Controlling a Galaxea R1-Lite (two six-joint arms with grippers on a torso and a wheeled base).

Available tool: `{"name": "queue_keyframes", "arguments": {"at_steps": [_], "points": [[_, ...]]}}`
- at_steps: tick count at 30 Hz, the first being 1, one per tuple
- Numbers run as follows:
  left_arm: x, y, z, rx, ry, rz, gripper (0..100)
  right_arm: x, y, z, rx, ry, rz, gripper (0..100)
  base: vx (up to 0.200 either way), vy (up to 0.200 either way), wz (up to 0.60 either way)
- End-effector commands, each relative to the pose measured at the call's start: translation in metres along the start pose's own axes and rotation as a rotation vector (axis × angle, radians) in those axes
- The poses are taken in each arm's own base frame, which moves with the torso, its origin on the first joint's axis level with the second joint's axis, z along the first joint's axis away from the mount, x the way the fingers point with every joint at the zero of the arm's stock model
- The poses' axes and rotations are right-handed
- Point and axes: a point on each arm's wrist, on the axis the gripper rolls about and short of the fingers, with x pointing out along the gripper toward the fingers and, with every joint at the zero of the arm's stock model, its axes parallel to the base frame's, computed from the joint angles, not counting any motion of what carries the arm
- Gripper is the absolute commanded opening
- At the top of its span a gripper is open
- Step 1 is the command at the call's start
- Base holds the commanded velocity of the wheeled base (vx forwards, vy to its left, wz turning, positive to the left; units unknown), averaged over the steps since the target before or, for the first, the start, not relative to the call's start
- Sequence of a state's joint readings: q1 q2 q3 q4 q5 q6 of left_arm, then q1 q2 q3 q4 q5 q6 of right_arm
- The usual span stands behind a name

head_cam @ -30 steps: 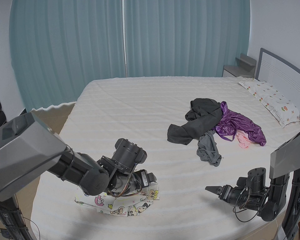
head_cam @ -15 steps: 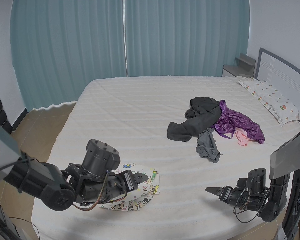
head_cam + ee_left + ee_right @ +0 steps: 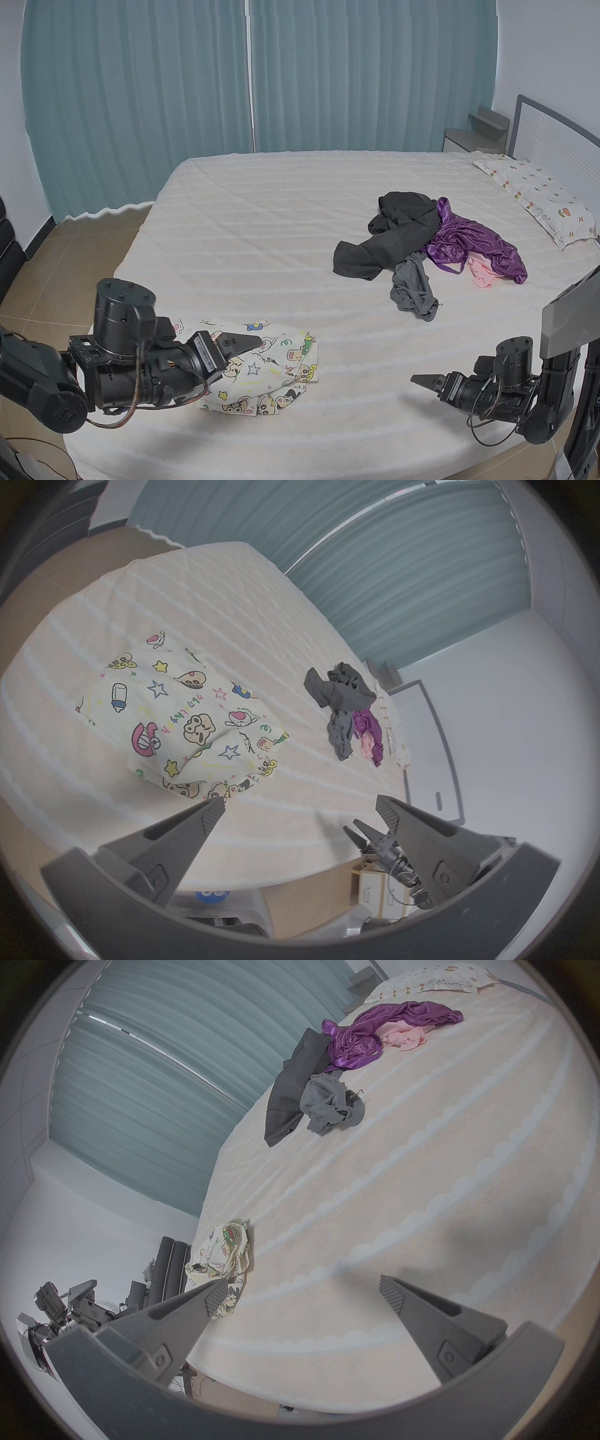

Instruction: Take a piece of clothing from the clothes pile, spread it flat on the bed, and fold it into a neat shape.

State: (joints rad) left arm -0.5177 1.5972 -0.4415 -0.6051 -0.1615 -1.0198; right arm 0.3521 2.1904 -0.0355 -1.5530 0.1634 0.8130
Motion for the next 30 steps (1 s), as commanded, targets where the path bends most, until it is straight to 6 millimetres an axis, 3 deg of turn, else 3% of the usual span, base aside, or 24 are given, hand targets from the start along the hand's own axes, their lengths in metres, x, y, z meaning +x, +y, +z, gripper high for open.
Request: {"name": "queue_keyframes", "arguments": {"at_steps": [1, 8, 16, 22, 30], "points": [[-0.018, 0.018, 0.006, -0.045, -0.019, -0.018, 100, 0.000, 0.002, 0.001, -0.003, -0.012, 0.014, 100, 0.000, 0.200, 0.00], [-0.022, 0.033, 0.015, -0.089, -0.033, -0.013, 100, 0.001, 0.006, -0.001, -0.018, -0.009, 0.027, 100, 0.000, 0.200, 0.00], [-0.026, 0.044, 0.016, -0.120, -0.008, -0.003, 100, 0.013, 0.034, -0.007, -0.082, -0.090, 0.068, 100, 0.000, 0.200, 0.00], [-0.013, 0.053, 0.013, -0.139, 0.052, 0.030, 100, 0.032, 0.068, 0.001, -0.126, -0.133, 0.190, 100, 0.000, 0.000, 0.00], [0.006, 0.071, 0.007, -0.147, 0.065, 0.048, 100, 0.072, 0.130, 0.013, -0.211, -0.047, 0.161, 100, 0.000, 0.000, 0.00]]}}
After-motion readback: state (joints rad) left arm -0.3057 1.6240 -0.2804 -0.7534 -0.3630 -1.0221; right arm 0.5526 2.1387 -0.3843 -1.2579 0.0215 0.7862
